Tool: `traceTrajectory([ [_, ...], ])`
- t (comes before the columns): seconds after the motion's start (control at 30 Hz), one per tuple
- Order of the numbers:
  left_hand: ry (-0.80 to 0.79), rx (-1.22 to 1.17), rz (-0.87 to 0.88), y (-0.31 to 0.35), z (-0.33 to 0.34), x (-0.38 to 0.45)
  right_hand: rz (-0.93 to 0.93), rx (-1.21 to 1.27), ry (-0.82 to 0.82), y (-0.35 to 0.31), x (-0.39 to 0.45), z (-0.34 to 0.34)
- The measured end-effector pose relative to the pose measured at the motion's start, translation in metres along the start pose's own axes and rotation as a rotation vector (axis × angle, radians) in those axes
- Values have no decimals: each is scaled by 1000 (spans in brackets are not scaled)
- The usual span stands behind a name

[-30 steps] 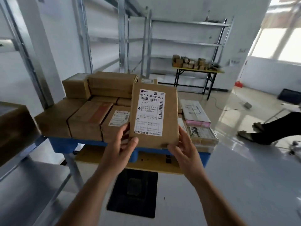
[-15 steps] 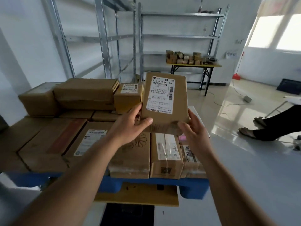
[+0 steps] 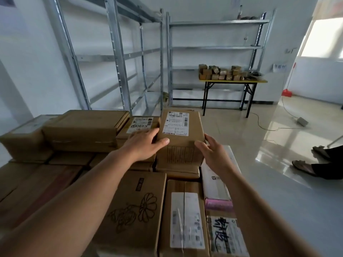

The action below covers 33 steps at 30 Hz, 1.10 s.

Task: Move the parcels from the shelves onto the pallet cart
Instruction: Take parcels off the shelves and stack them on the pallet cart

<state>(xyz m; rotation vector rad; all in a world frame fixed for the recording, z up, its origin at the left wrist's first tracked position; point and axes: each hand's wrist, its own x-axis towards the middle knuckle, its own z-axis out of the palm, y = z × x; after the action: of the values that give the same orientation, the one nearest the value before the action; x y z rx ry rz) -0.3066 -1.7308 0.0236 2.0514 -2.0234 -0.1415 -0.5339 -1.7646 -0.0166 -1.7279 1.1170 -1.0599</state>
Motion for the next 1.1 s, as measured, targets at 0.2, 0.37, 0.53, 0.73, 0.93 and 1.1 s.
traceTrajectory([
  [0.2,24,134,42,-5,11,9,83,-72,-79,24,12,9],
  [0.37,-11,143,66,-8,8,14,67,-53,-89,27,15,7],
  [0.53,-10,127,71,-8,6,13,68,-68,-66,26,19,6],
  [0.73,21,124,54,-6,6,10,62,-112,-74,25,23,10],
  [0.93,36,121,40,-4,6,10,65,-206,-58,23,22,8],
  [1.1,168,12,12,3,5,-11,-84,-487,189,5,15,9],
])
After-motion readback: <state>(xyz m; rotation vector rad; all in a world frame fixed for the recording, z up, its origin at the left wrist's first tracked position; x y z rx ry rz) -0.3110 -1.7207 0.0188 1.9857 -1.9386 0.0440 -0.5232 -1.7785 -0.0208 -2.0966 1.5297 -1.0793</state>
